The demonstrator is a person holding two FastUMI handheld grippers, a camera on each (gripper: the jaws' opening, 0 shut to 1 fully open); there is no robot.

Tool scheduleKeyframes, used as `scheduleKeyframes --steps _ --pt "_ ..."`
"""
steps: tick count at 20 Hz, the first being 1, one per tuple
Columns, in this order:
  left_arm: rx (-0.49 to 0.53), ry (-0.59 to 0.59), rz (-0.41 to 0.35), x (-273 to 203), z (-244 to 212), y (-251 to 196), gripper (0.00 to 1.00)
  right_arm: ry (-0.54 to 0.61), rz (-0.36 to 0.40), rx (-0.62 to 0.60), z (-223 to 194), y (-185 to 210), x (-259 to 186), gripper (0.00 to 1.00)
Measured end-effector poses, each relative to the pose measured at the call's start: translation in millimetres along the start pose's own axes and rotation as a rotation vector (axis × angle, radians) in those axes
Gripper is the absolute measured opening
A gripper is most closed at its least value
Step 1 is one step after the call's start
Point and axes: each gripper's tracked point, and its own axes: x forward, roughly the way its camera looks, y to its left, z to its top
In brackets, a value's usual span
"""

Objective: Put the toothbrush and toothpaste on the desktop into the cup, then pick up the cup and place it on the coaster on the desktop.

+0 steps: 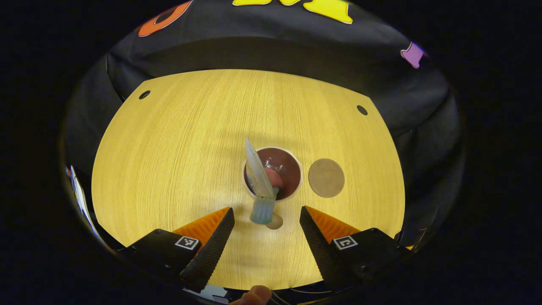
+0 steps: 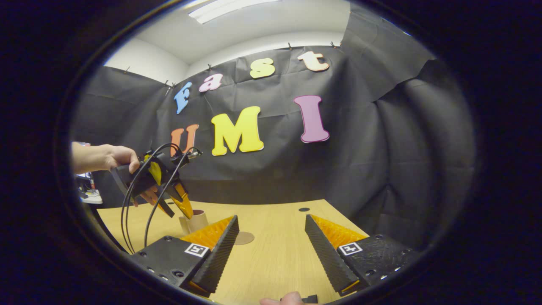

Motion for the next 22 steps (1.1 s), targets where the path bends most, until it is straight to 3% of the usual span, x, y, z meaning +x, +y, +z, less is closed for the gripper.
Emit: scheduleKeyframes --steps 3,4,6,8,10,12,16,18,19,22 --pt "0.013 0.06 0.033 13 11 3 0.99 0.042 -0.013 0.024 -17 -7 -3 0.99" --pt "0.026 0.071 0.033 15 17 2 0.99 0.051 -0.015 0.033 -20 -10 -3 0.92" --pt "0.035 0.088 0.039 17 28 -1 0.99 0.073 -0.016 0.036 -26 -12 -3 0.95" --pt "0.031 0.113 0.032 19 38 -7 0.99 0.092 0.013 0.038 -30 -6 -6 0.92" --pt "0.021 0.135 0.044 18 50 -8 0.97 0.082 0.023 0.03 -25 -5 -8 0.99" --pt "0.012 0.153 0.088 14 66 -4 0.89 0.072 0.029 0.02 -22 -3 -11 0.95" --pt "-0.013 0.189 0.104 5 104 -9 0.72 0.058 0.034 0.048 -16 -3 -16 0.95" --pt "-0.016 0.204 0.133 -1 126 -9 0.57 0.059 0.032 0.07 -17 -6 -18 0.99" --pt "-0.026 0.221 0.144 -4 137 -9 0.5 0.064 0.04 0.082 -18 -5 -20 0.95" --pt "0.001 0.276 0.194 -11 175 -4 0.46 0.065 0.044 0.097 -17 -11 -25 0.95"
